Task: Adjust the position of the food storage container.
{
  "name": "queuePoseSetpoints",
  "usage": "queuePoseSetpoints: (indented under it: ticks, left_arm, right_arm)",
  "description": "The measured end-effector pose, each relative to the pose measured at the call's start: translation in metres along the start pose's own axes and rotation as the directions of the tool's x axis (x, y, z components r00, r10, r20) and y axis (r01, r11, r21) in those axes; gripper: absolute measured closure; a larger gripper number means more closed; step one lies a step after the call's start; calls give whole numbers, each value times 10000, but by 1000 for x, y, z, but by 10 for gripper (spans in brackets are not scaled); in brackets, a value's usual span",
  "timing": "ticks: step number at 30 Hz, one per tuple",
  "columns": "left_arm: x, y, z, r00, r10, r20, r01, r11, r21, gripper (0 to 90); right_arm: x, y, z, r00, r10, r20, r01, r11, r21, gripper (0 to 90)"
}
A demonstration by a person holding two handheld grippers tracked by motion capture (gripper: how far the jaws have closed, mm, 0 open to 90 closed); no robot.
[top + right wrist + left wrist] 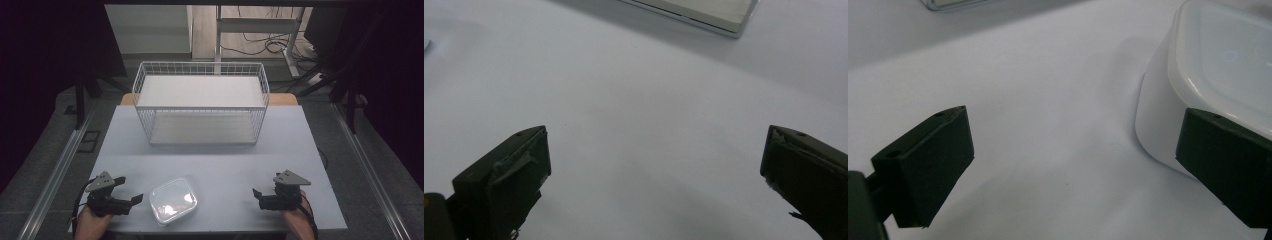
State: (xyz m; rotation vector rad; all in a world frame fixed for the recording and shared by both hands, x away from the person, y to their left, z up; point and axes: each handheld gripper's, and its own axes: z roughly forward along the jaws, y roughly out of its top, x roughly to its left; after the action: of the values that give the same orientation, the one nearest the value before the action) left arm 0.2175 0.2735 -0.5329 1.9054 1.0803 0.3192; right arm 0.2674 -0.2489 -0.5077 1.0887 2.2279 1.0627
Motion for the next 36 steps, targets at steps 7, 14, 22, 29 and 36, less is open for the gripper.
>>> queuePoseSetpoints:
  ticks: [7,14,22,29,36]
  left_arm:
    - [-2,1,1,9999,132,-33,-131,9994,306,22]
    - [-6,2,1,9999,143,-11,-142,9979,631,16]
    - [-14,1,-8,9983,-109,566,71,9977,668,93]
    - [-30,1,-17,9919,163,1261,-259,9969,744,362]
    - [-52,1,-7,9917,25,1284,-300,9767,2126,725]
  right_arm:
    - [4,0,3,9992,-311,-261,318,9992,261,0]
    - [4,1,2,9996,-38,-274,42,9999,141,0]
    - [8,3,4,9998,175,-126,-174,9998,82,0]
    - [18,11,2,9983,-25,-578,32,9999,111,0]
    - [33,17,8,9922,-289,-1211,343,9985,422,0]
